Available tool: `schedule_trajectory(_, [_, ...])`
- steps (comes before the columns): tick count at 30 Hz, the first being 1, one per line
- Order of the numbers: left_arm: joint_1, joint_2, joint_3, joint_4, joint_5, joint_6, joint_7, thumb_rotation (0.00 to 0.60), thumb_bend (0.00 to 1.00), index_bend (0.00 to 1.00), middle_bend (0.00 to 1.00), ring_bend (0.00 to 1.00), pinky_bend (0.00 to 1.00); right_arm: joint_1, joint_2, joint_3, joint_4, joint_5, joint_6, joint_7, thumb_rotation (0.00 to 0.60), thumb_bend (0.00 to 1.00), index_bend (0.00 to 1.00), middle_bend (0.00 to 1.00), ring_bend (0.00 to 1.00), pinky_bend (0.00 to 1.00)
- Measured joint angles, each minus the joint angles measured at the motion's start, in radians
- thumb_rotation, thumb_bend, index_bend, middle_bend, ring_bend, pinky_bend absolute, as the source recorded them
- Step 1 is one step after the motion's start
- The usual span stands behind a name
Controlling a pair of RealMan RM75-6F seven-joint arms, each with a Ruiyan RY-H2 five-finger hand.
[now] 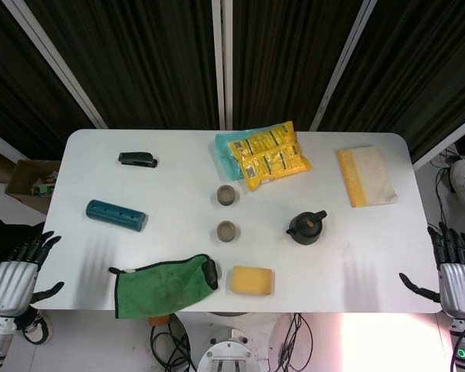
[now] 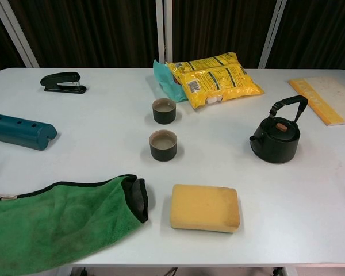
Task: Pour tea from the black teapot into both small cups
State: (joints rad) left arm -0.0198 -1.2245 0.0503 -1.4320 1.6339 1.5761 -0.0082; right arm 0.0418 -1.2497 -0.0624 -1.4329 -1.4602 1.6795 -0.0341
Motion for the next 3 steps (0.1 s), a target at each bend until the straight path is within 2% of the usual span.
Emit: schedule_trajectory(3, [0.002, 0.002, -0.002, -0.009, 0.002, 0.003, 0.009, 0.600, 0.07, 0.17, 0.12, 0.12, 0.22, -0.017, 0.006, 0.000, 0.005, 0.008, 0.002, 0.014, 0.370, 0.13, 0.00, 0.00, 0.00, 0.00])
